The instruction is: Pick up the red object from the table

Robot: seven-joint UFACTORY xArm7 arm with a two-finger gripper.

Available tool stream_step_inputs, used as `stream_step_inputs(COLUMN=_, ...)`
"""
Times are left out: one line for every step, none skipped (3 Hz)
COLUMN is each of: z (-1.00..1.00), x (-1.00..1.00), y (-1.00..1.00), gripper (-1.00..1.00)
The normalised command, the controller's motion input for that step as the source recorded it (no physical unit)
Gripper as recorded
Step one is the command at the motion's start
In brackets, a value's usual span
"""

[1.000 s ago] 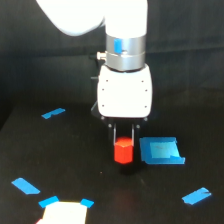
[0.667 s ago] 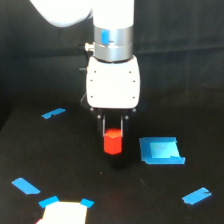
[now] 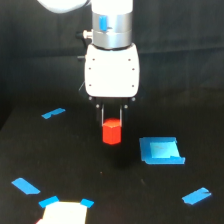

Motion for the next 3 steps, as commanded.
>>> stream_step_inputs(z=0.42, x=-0.15, y=0.06, gripper=-1.00)
stream_step_inputs(z=0.91, x=0.06, y=0.20, gripper=-0.65)
stream_step_inputs(z=0.52, x=-0.03, y=0.22, gripper=-0.67)
